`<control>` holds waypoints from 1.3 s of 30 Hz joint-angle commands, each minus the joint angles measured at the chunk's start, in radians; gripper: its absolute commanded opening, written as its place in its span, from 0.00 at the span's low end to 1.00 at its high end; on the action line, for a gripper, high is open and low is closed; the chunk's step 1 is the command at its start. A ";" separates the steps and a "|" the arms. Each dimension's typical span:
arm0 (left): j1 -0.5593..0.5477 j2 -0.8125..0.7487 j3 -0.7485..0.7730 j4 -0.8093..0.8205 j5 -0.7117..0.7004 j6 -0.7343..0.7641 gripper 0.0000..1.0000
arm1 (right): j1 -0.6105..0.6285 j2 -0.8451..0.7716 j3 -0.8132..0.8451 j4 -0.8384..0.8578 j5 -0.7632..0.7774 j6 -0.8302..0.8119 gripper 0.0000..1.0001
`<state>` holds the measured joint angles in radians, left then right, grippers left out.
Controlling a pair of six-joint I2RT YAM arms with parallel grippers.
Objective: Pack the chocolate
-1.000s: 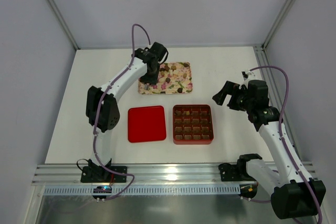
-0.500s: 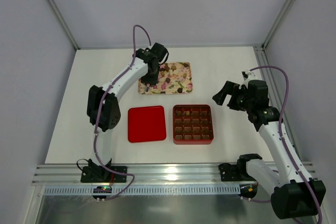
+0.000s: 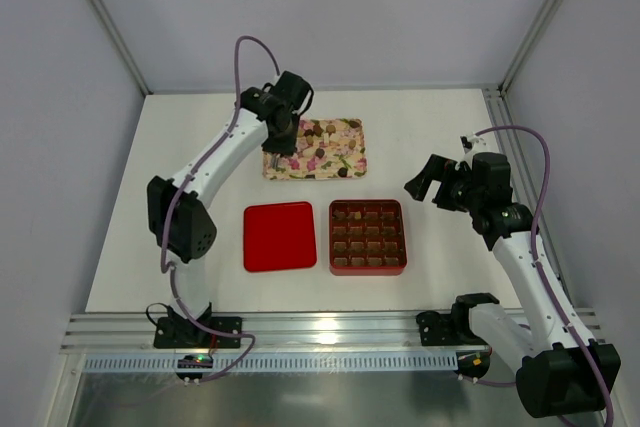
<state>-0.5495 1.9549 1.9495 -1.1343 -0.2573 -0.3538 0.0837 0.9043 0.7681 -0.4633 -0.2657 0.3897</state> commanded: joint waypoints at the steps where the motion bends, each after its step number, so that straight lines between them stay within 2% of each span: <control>1: -0.009 -0.102 -0.012 -0.008 0.016 0.015 0.14 | 0.001 0.005 -0.001 0.040 -0.009 -0.008 1.00; 5: -0.038 -0.148 -0.041 -0.016 0.033 0.010 0.14 | -0.001 0.005 -0.001 0.041 -0.004 -0.009 1.00; 12: -0.168 -0.238 -0.107 -0.021 0.023 -0.005 0.14 | 0.001 0.008 0.007 0.038 0.003 -0.005 1.00; 16: -0.292 -0.266 -0.123 -0.035 -0.005 -0.034 0.15 | 0.001 0.008 0.008 0.034 0.010 -0.003 1.00; 22: -0.420 -0.280 -0.130 -0.035 0.012 -0.051 0.15 | 0.001 -0.001 0.010 0.026 0.019 -0.003 1.00; 30: -0.512 -0.222 -0.136 -0.001 0.065 -0.071 0.17 | -0.001 -0.016 0.008 0.012 0.026 -0.002 1.00; 39: -0.537 -0.171 -0.136 0.047 0.110 -0.079 0.18 | 0.001 -0.024 0.013 0.003 0.031 -0.009 1.00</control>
<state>-1.0798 1.7798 1.8095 -1.1343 -0.1722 -0.4171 0.0837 0.9001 0.7681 -0.4664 -0.2478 0.3901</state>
